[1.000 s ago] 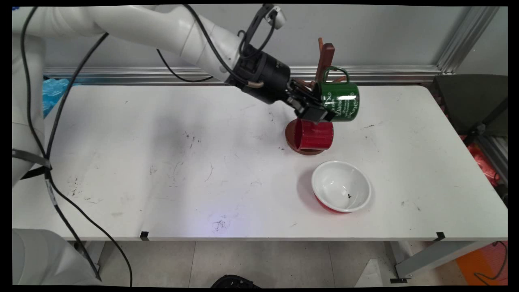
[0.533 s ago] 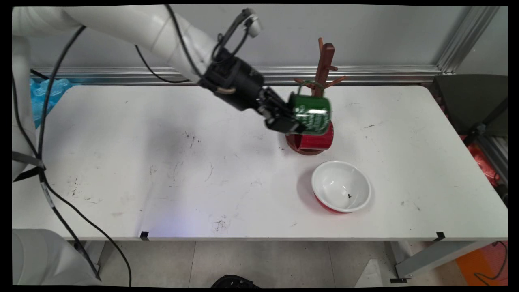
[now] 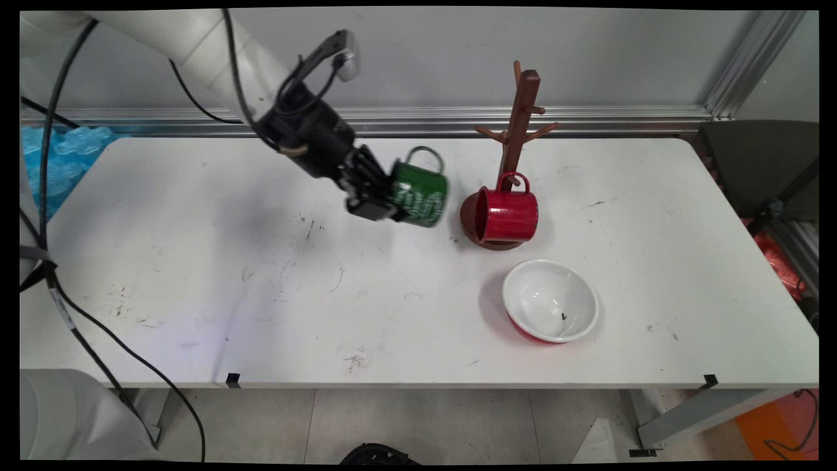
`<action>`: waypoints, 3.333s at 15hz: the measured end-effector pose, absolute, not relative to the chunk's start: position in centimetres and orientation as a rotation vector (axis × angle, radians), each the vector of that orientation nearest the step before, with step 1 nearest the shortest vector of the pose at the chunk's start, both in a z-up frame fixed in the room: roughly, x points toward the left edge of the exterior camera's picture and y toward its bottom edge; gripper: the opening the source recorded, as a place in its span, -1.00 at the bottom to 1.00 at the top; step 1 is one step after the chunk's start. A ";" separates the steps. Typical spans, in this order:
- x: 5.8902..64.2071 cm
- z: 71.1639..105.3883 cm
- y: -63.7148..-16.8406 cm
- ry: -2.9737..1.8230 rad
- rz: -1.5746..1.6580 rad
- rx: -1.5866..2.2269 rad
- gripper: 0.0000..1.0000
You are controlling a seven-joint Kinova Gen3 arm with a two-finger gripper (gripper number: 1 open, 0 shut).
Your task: Place the picked object on the table
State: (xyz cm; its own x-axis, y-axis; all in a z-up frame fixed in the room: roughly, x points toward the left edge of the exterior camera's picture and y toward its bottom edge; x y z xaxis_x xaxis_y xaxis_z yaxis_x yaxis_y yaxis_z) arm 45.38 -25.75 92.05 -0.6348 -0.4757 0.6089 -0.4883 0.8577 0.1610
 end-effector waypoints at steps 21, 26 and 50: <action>54.1 90.9 -33.8 -3.001 0.166 0.191 -1.00; 54.1 89.7 -34.7 -3.036 0.194 0.209 -1.00; 49.9 83.8 -36.6 -3.060 0.193 0.162 -1.00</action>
State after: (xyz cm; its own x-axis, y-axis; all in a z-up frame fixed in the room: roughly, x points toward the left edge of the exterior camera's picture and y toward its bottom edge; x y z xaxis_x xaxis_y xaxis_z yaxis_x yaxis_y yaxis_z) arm 49.93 -36.65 83.84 -0.9919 -0.1004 0.0778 -0.1094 0.9866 -0.1213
